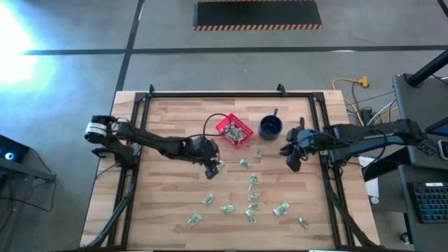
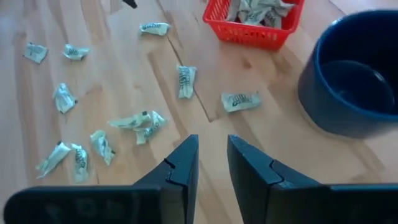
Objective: Pick and place Stevia / Truvia into bins
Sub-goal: Put the stevia packet into the red basket
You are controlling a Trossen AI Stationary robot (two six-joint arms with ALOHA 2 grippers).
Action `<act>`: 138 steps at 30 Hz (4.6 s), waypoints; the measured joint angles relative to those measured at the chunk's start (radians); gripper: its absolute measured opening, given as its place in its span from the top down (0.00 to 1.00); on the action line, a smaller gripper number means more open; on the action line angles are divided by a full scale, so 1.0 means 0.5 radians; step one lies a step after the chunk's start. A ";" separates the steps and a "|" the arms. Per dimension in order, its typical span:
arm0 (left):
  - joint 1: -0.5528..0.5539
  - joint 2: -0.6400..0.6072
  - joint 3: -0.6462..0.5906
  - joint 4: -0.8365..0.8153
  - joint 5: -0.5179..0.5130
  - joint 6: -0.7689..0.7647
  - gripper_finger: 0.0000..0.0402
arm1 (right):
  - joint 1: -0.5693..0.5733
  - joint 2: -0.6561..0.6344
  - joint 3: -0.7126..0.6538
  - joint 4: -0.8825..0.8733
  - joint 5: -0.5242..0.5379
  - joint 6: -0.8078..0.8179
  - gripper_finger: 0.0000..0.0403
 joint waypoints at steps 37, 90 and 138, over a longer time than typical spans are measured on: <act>-0.106 0.381 0.002 0.170 -0.070 0.060 0.63 | 0.045 -0.068 -0.076 0.104 0.006 0.123 0.83; 0.639 0.239 0.391 0.159 -0.038 0.955 0.93 | 0.088 0.330 -0.108 0.310 0.006 0.251 0.84; 0.534 -0.040 0.291 -0.057 0.121 0.569 0.61 | 1.234 1.326 -0.107 1.145 -0.352 0.520 0.62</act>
